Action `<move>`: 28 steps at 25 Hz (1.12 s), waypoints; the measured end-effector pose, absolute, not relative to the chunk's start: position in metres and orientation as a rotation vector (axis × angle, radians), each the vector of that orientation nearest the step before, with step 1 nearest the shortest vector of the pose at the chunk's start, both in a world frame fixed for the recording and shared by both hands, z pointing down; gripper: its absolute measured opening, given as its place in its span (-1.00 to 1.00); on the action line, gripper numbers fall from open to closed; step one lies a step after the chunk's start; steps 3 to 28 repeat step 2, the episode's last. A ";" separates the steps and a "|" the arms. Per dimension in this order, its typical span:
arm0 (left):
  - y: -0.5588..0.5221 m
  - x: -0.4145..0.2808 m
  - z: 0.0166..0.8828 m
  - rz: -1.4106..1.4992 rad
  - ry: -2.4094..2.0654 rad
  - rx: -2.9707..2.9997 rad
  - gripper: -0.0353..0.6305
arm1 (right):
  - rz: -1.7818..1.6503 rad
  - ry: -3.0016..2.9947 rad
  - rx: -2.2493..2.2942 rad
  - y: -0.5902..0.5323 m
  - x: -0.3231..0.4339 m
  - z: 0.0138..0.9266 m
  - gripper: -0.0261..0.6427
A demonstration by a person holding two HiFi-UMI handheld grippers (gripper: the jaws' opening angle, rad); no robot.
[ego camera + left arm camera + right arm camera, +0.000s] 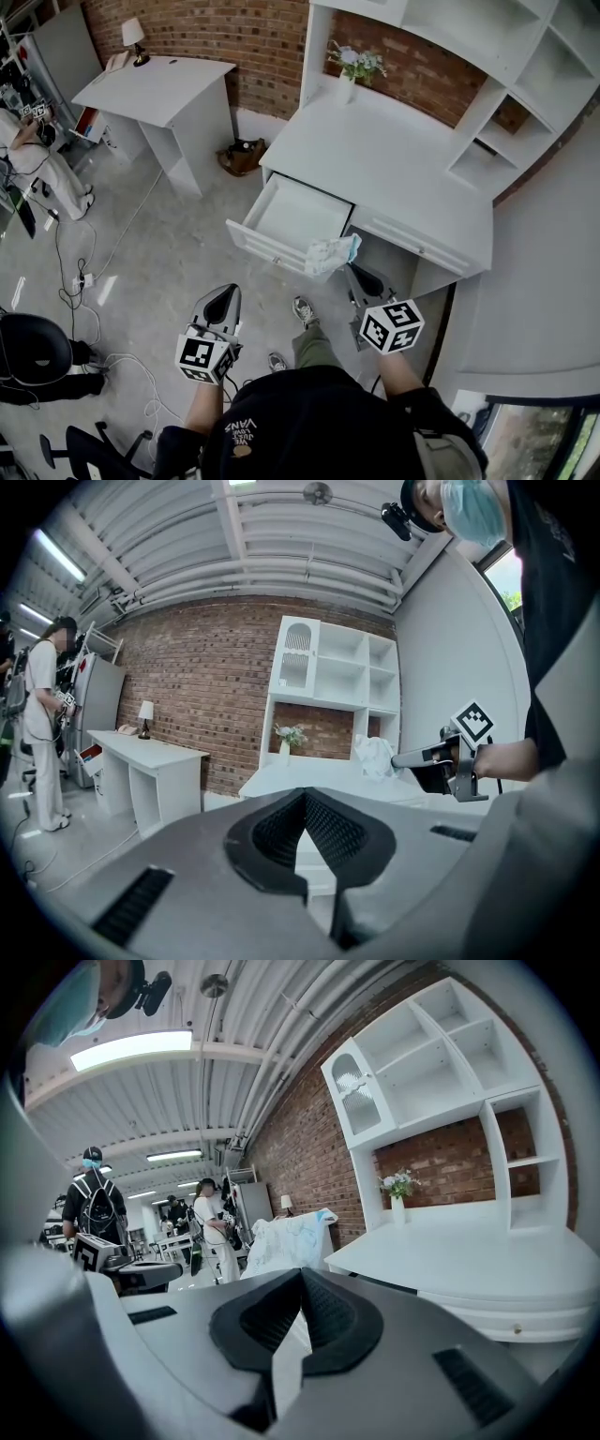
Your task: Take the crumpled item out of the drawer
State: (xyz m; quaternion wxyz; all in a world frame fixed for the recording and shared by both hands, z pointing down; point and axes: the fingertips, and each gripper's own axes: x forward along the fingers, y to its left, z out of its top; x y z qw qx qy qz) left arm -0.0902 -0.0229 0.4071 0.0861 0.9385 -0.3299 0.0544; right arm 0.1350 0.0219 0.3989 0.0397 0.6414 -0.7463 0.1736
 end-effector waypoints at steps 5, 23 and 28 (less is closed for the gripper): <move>-0.023 -0.086 0.406 0.163 -0.979 2.800 -0.88 | 0.522 -2.289 1.964 0.022 0.138 0.397 -0.92; -0.023 -0.086 0.406 0.163 -0.979 2.800 -0.88 | 0.522 -2.289 1.964 0.022 0.138 0.397 -0.92; -0.023 -0.086 0.406 0.163 -0.979 2.800 -0.88 | 0.522 -2.289 1.964 0.022 0.138 0.397 -0.92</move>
